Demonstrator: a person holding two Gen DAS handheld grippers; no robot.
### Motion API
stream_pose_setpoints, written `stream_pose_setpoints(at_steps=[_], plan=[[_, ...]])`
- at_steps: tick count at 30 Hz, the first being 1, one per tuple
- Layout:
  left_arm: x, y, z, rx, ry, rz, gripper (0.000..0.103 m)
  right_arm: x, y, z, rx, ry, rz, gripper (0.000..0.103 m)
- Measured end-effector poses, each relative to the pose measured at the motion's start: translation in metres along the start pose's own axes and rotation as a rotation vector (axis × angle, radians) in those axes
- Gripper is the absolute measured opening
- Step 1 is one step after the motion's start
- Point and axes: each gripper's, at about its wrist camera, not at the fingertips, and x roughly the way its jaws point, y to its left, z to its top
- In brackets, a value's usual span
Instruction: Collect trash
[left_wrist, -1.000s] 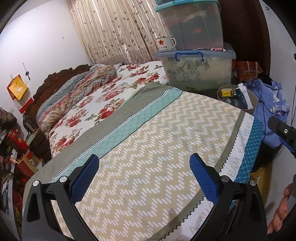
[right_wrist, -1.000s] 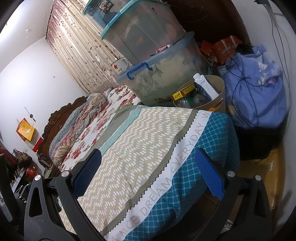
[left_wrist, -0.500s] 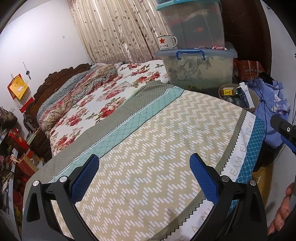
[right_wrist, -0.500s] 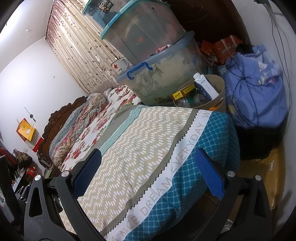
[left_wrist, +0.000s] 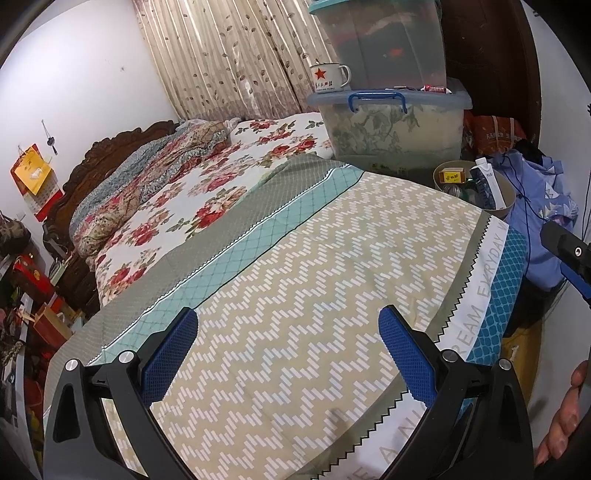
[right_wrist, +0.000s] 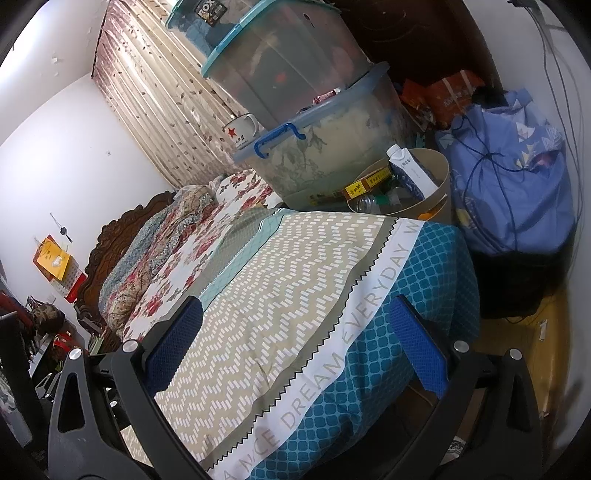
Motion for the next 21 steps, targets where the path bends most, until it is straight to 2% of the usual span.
stream_pose_setpoints(at_steps=[8,21], plan=[[0.0047,-0.0031,-0.0013,0.007,0.020,0.031,0.094,0.0009,0.0011,-0.0016,0.002,0.002,0.000,0.100],[0.0021,-0.0040,-0.0019,0.012,0.007,0.048,0.094,0.0006,0.0028,-0.0025,0.000,0.009,0.004,0.100]])
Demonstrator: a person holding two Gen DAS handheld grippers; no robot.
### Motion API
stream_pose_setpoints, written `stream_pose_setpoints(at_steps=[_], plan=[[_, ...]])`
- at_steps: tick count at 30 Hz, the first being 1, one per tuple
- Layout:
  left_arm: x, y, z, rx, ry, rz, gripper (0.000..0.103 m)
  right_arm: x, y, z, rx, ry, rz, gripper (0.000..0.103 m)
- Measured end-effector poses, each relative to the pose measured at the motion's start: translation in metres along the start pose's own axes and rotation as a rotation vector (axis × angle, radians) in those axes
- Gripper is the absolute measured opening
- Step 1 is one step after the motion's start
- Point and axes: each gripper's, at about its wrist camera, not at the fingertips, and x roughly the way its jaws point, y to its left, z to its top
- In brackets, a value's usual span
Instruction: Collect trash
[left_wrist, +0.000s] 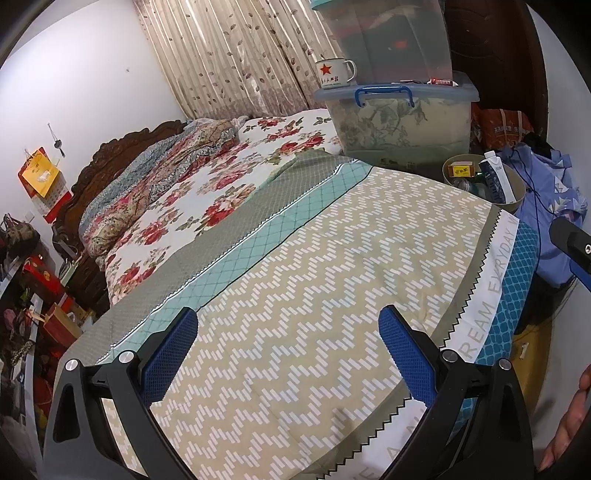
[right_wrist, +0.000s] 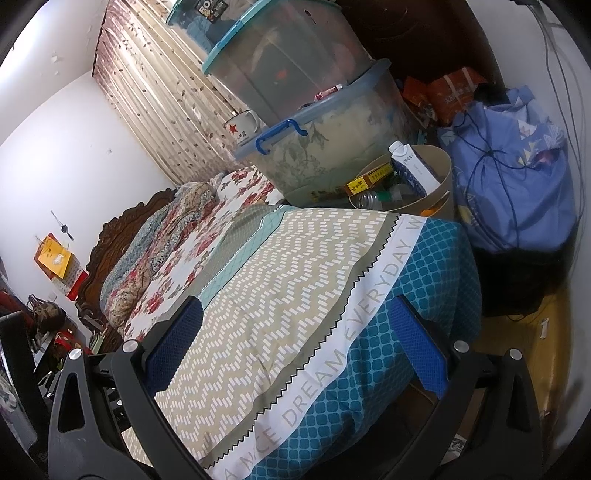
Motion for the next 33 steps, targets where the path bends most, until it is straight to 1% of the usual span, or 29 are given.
stream_pose_setpoints(at_steps=[6,13,16,24,33], plan=[[-0.0015,0.0020,0.0005,-0.007,-0.011,0.028,0.094,0.0002,0.0001,-0.0001,0.001,0.003,0.001,0.100],[-0.0024,0.0027,0.0012,-0.007,-0.015,0.030,0.094,0.0002,0.0001,-0.0002,0.001,0.001,0.000,0.100],[-0.0024,0.0027,0.0011,-0.008,-0.014,0.027,0.094,0.0003,0.0006,-0.0004,0.001,0.002,0.001,0.100],[-0.0021,0.0037,0.0004,-0.014,-0.004,-0.010,0.094,0.0000,0.0004,-0.0004,0.002,0.001,0.000,0.100],[-0.0009,0.0034,-0.0008,-0.014,-0.002,-0.024,0.094,0.0002,0.0002,0.0000,0.000,0.001,0.000,0.100]])
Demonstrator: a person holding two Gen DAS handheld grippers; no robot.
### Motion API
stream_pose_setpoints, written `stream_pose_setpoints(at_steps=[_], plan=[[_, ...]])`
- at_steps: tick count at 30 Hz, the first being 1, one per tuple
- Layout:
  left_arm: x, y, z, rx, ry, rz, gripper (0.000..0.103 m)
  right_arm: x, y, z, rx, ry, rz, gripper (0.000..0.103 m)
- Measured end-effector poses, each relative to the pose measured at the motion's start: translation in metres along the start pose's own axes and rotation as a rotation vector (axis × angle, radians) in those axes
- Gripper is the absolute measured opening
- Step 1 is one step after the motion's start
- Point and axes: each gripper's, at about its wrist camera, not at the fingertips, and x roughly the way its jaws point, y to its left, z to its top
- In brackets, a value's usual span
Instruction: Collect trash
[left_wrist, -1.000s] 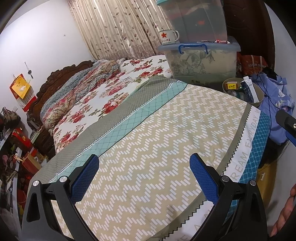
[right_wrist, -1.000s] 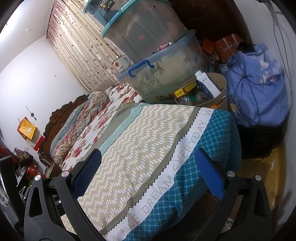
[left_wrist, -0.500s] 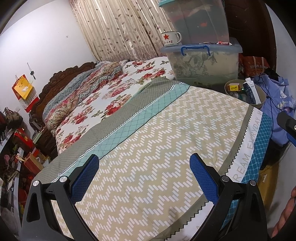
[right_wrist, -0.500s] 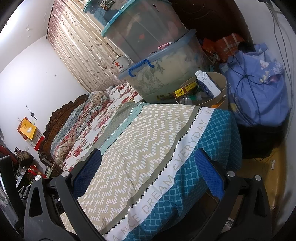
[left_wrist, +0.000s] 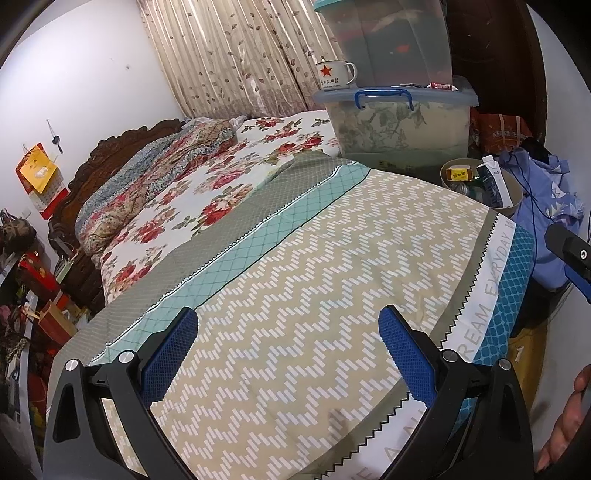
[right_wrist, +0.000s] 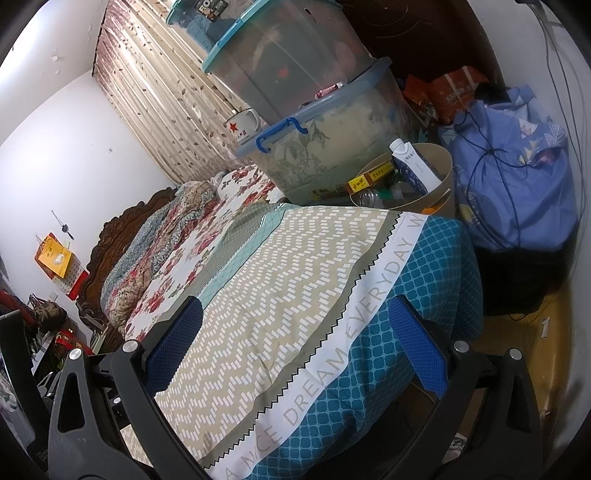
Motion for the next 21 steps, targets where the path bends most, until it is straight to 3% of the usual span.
stream_pose_setpoints(at_steps=[21], plan=[[0.0038,-0.0006,-0.0021,0.003,0.010,-0.008,0.094,0.0001,0.0007,-0.0004,0.000,0.001,0.001,0.100]])
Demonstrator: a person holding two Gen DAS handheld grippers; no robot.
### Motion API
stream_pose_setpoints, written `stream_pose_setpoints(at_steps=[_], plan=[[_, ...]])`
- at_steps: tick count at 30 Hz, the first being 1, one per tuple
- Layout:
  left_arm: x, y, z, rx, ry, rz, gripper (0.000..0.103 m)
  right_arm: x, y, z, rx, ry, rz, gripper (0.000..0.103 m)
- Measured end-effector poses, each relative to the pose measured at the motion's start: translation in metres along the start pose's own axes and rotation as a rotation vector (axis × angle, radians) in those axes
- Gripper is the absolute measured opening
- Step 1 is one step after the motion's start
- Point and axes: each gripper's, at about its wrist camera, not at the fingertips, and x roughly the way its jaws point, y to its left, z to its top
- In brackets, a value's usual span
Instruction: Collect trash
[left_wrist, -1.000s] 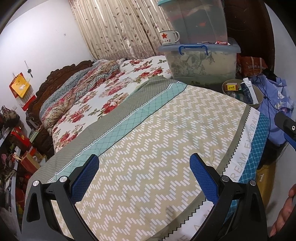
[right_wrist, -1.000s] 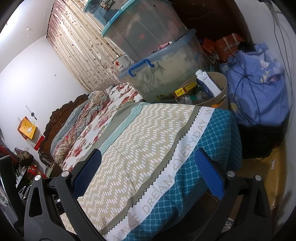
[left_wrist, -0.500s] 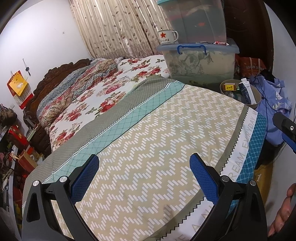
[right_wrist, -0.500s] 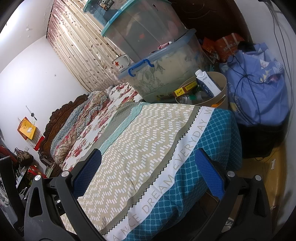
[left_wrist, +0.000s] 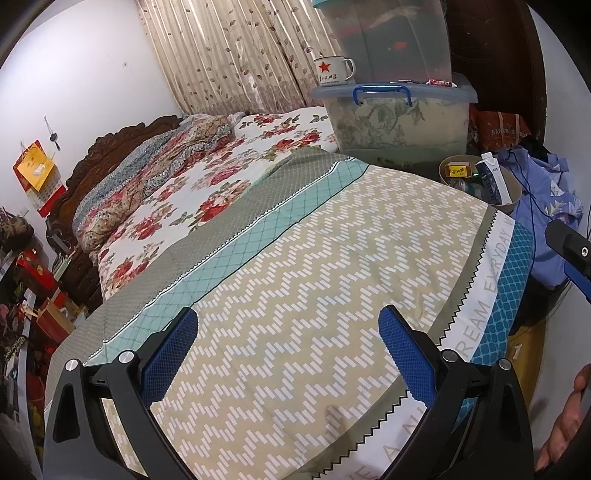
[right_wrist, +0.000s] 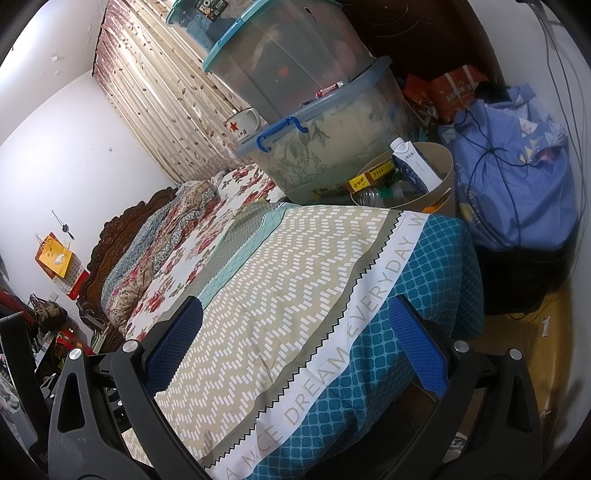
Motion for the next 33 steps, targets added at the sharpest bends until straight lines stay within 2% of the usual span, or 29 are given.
stream_pose_setpoints(at_steps=[33], plan=[[-0.0018,0.0045,0.0016,-0.019,-0.003,0.014,0.094,-0.0001,0.0026,-0.0022,-0.001,0.003,0.003,0.100]])
